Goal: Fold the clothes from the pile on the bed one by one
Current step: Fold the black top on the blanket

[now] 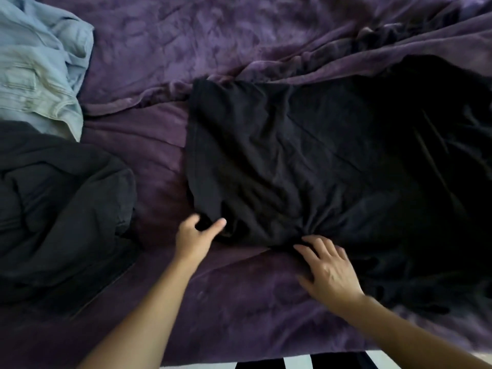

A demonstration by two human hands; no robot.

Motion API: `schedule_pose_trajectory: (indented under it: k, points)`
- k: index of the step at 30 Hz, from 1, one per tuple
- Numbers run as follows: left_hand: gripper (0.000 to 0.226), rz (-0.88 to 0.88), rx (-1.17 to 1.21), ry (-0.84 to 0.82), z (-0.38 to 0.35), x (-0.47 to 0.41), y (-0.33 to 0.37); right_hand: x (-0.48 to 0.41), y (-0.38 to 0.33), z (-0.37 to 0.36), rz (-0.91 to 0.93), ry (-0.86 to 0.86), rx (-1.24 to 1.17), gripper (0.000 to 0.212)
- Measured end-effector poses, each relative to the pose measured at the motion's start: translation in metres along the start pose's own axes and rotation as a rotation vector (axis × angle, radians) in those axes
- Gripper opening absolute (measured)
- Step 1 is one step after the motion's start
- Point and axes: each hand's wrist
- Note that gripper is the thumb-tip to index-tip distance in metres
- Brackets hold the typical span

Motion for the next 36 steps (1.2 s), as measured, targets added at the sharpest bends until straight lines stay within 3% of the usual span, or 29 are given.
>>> schedule_pose_trajectory:
  k: [2,5,8,10,14,18,20,24,26,29,30,33,34,36]
  points:
    - [0.026,-0.075,-0.004,-0.006,-0.003,0.009,-0.005,0.007,0.014,-0.009,-0.098,-0.040,0.070,0.073]
    - [0.021,-0.111,0.194,0.076,0.000,0.014,0.012,0.007,0.042,-0.002,-0.188,0.053,0.036,0.052]
    - [0.019,-0.107,0.539,0.135,0.009,0.012,0.043,-0.004,0.055,0.022,-0.381,0.140,-0.276,0.033]
    - [0.012,-0.086,0.613,0.149,0.019,0.013,0.058,-0.011,0.066,0.044,-0.453,0.165,-0.475,0.028]
    - [0.025,0.131,0.416,0.099,0.034,0.031,0.049,0.010,0.073,0.076,-0.387,0.002,-0.405,0.022]
    - [0.047,0.415,0.116,-0.249,0.059,0.057,0.014,0.044,0.063,0.061,-0.394,-0.051,-0.034,0.031]
    - [0.056,0.468,-0.110,-0.340,0.071,0.063,-0.001,0.058,0.068,0.055,-0.465,-0.038,0.006,0.032]
    - [0.062,0.426,-0.701,-0.282,0.085,0.064,-0.021,0.093,0.083,0.045,-0.620,-0.056,-0.062,0.032]
    - [0.051,0.334,-0.914,-0.202,0.084,0.063,-0.024,0.111,0.085,0.043,-0.628,0.028,-0.186,0.032]
    - [0.034,-0.112,-0.893,0.045,0.054,0.068,-0.010,0.119,0.078,0.050,-0.549,0.228,-0.346,0.031]
    - [0.031,-0.254,-0.859,0.055,0.035,0.073,0.000,0.116,0.075,0.052,-0.512,0.209,-0.409,0.029]
    - [0.027,-0.503,-0.854,-0.141,-0.032,0.092,0.027,0.103,0.071,0.058,-0.445,-0.097,-0.745,0.051]
    - [0.026,-0.552,-0.877,-0.229,-0.055,0.098,0.032,0.103,0.075,0.057,-0.456,-0.095,-0.810,0.047]
    - [0.021,-0.667,-0.955,-0.344,-0.096,0.109,0.035,0.109,0.093,0.052,-0.534,0.174,-0.691,0.014]
Point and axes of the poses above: each hand's wrist, its own x-axis away from the middle knuckle, its own z-axis out of the back of the hand, y = z × x, and after that the axes turned 10 degrees about -y, right-handed
